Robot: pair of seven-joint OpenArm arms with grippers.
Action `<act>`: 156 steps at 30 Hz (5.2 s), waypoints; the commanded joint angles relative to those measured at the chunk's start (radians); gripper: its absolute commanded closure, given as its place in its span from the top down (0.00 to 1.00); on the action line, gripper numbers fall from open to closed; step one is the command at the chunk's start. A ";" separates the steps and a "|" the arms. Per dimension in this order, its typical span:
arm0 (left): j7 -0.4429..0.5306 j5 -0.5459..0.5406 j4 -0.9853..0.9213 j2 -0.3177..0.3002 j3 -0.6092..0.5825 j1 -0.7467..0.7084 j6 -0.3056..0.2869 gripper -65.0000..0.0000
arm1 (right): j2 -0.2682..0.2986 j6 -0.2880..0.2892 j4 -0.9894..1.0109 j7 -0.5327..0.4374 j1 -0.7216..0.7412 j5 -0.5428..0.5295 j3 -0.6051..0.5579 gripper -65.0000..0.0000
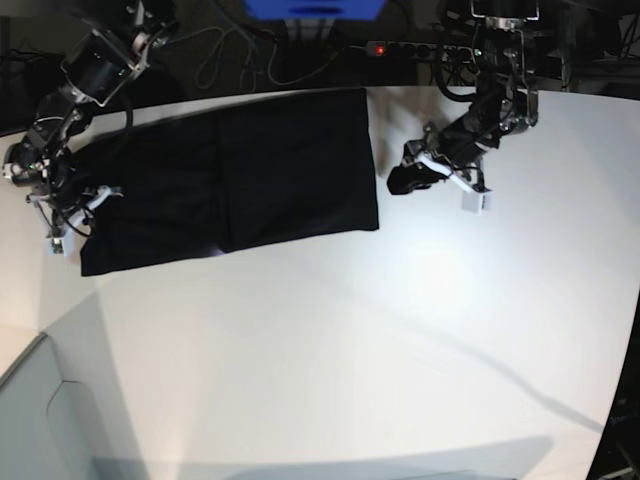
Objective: Fold the T-shirt properly
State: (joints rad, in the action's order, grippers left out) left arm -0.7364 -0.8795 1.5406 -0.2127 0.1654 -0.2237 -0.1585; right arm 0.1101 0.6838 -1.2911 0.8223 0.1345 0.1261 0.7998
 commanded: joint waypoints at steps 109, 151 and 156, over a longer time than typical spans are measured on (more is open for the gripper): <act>-0.234 -0.014 0.134 0.008 0.580 -0.004 -0.011 0.42 | -0.266 0.014 -0.758 0.136 -0.210 0.096 -1.049 0.70; -0.246 -0.014 0.137 0.009 0.649 -0.006 -0.011 0.42 | -0.154 0.014 -0.752 0.136 -0.223 0.096 -0.991 0.71; -0.246 -0.014 0.139 0.009 0.646 0.000 -0.011 0.42 | -0.158 0.014 -0.672 0.136 -0.229 0.096 -0.986 0.71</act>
State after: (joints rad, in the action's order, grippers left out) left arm -0.9924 -0.8749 1.6581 -0.1883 0.8078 -0.2314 -0.1619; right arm -0.0418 0.6914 -1.9495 0.9733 -0.1009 0.2306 -0.1871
